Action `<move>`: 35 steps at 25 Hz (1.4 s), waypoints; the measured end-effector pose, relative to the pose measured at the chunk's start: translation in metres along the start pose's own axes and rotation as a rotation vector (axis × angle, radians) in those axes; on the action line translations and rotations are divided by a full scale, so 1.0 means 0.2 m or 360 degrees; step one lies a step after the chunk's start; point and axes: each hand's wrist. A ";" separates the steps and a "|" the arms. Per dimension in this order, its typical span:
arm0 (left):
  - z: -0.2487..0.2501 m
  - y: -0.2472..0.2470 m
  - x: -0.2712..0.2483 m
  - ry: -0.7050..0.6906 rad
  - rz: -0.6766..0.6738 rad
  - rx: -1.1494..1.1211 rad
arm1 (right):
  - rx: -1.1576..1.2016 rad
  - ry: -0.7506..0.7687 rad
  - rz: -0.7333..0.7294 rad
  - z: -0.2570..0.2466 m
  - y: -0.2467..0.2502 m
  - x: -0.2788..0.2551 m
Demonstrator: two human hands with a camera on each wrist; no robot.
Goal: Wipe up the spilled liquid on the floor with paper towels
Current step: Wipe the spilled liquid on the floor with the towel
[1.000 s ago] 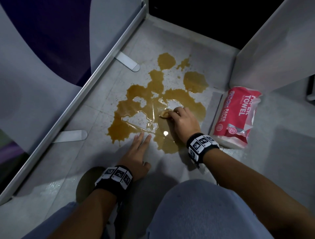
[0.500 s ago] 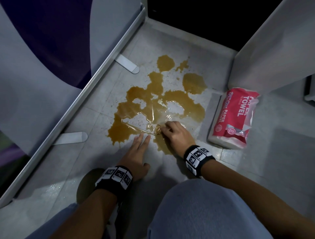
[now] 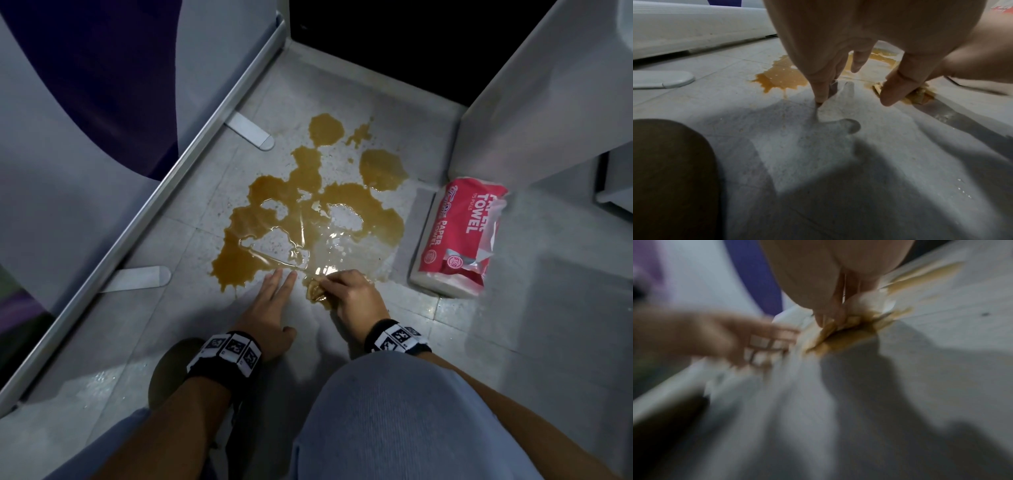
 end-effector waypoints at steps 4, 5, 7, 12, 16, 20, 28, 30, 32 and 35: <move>0.02 0.01 -0.01 0.0016 0.0005 0.0009 | 0.0971 -0.0622 0.0047 -0.04 0.11 0.07; 0.02 0.01 -0.01 0.0016 -0.0002 0.0011 | 0.1078 -0.0753 0.0012 -0.03 0.13 0.09; 0.02 0.00 -0.01 0.0014 -0.0007 -0.0004 | 0.0846 -0.0783 -0.0011 0.01 0.14 0.12; 0.02 0.00 -0.01 -0.0005 0.0011 -0.0026 | 0.0075 -0.0610 0.0169 0.13 0.16 0.11; 0.04 0.01 -0.02 0.0017 -0.0003 -0.0016 | -0.0039 -0.0020 -0.0125 0.13 0.17 0.05; 0.05 0.02 -0.02 0.0028 -0.0027 -0.0007 | -0.0488 0.0094 -0.0517 0.14 0.18 0.07; 0.06 0.03 -0.04 0.0016 -0.0022 0.0016 | 0.0746 -0.0437 -0.0197 0.10 0.28 0.09; 0.06 0.03 -0.04 0.0008 -0.0017 0.0005 | 0.1057 -0.0571 -0.0218 0.10 0.27 0.10; 0.07 0.03 -0.04 -0.0010 -0.0014 -0.0010 | 0.0661 -0.0544 -0.0176 0.13 0.24 0.09; 0.08 0.03 -0.04 -0.0017 -0.0011 0.0000 | 0.0072 -0.0416 -0.0030 0.17 0.19 0.08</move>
Point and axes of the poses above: each hand's wrist, its own x-axis towards the middle knuckle, its own y-axis out of the back of the hand, z = x × y, and after that the axes turned 7 degrees about -z, right-handed
